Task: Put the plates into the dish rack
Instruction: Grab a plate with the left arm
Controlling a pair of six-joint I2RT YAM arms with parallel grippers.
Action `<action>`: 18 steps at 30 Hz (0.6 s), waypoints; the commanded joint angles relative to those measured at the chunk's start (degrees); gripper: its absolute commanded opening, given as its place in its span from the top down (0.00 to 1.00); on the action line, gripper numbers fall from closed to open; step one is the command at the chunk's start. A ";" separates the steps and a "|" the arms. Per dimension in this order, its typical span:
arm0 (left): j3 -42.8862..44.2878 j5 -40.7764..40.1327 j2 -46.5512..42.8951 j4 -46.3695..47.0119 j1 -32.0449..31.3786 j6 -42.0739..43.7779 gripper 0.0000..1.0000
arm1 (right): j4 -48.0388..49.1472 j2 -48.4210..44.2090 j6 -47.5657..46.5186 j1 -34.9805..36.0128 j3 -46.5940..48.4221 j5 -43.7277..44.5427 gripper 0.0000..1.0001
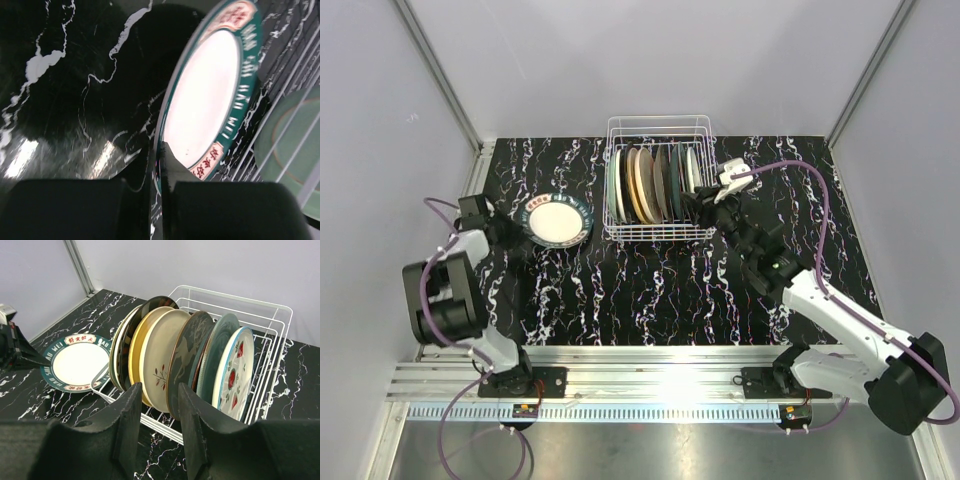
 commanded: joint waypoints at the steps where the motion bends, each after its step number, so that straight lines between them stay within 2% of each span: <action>1: -1.74 -8.21 -7.65 -6.16 0.01 3.67 1.00 | 0.83 -1.74 -0.62 0.27 2.08 -2.48 0.57; 5: -3.50 -8.65 -18.36 -6.69 0.01 2.70 1.00 | 0.47 -2.09 -0.01 0.44 2.26 -4.85 0.58; 11: -2.37 -8.47 -26.91 -9.58 0.01 1.74 1.00 | 3.81 -3.94 -1.05 2.11 1.03 -10.83 0.57; 14: 0.09 -7.42 -28.41 -13.08 0.10 2.08 1.00 | 3.47 -3.07 -5.08 5.44 2.08 -12.33 0.56; 17: 2.55 -7.33 -30.86 -15.64 0.01 2.26 1.00 | 1.63 -0.70 -10.00 12.54 4.01 -10.40 0.54; 18: 2.64 -7.33 -32.01 -15.74 0.10 2.26 1.00 | 1.10 -0.08 -11.33 12.57 4.54 -9.96 0.53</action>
